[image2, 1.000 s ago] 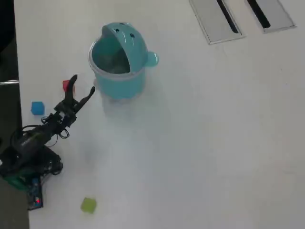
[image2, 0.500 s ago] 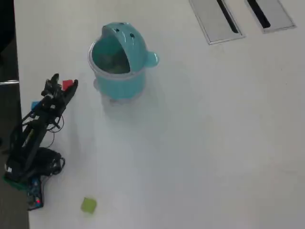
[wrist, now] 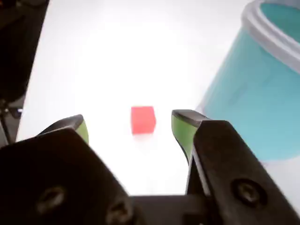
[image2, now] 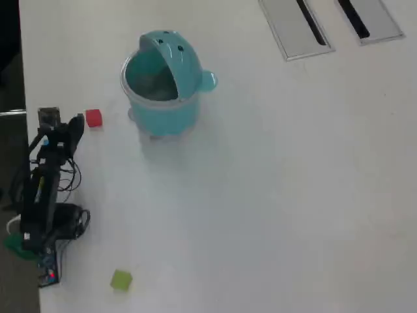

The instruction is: Grasp RGB lego blocks and put them in the bin one by one.

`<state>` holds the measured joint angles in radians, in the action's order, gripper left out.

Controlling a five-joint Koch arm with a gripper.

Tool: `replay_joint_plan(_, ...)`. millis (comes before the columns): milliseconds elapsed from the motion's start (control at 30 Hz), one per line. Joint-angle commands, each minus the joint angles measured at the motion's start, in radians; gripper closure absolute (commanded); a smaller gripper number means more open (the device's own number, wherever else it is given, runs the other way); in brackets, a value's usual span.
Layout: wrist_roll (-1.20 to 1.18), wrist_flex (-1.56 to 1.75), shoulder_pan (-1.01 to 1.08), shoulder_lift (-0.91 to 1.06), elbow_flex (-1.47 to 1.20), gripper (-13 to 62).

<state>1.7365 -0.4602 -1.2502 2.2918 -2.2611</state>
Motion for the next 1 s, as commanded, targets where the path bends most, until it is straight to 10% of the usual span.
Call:
replay_joint_plan(0, 0.032, -0.018, -0.029, 0.072, 0.018, 17.1)
replay_joint_plan(967, 0.063, 0.109, 0.008, -0.310, 0.091, 17.1)
